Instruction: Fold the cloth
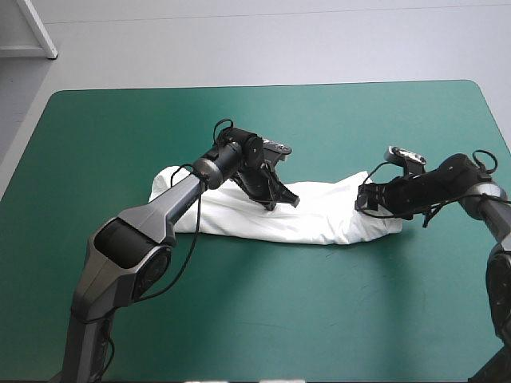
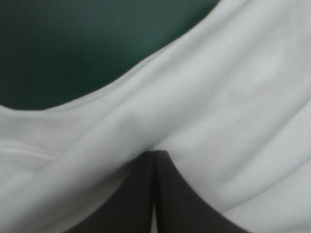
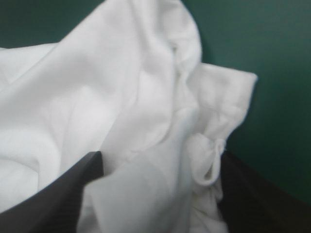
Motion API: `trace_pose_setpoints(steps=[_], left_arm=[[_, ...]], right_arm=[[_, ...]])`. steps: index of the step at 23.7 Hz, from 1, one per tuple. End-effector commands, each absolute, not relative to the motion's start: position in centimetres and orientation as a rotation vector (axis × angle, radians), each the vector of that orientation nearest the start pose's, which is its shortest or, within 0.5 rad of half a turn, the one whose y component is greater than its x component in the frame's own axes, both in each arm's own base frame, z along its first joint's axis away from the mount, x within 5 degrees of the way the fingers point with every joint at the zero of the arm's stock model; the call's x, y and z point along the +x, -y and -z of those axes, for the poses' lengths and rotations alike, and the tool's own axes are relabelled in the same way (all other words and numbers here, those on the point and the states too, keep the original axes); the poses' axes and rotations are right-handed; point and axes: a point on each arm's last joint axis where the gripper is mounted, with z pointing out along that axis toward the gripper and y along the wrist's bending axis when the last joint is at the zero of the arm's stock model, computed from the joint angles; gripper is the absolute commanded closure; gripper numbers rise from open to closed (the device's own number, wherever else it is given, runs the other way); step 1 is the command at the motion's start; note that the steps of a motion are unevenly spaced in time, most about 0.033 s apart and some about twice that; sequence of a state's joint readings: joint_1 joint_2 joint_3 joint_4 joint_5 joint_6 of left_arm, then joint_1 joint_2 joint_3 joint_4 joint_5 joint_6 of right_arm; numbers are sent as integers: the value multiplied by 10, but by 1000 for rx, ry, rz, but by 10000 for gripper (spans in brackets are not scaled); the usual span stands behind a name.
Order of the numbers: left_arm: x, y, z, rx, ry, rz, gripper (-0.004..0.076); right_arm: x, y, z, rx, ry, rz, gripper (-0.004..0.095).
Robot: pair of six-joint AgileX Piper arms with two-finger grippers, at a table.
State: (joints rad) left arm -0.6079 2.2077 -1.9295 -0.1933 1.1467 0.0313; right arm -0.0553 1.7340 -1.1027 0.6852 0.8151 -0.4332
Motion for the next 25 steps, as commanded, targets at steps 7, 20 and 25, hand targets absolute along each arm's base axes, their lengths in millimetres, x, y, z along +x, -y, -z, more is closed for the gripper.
trace_pose_setpoints(steps=[7,20,25], left_arm=[[371,294,-217,829,-2799,430,732],[370,294,-217,852,-2806,430,732],[369,293,-218,900,-2809,419,732]], right_arm=[[341,-35,-229,43,-2646,-673,904],[329,-96,-371,-134,-2328,-920,923],[323,-126,-400,-206,-2279,-921,923]])
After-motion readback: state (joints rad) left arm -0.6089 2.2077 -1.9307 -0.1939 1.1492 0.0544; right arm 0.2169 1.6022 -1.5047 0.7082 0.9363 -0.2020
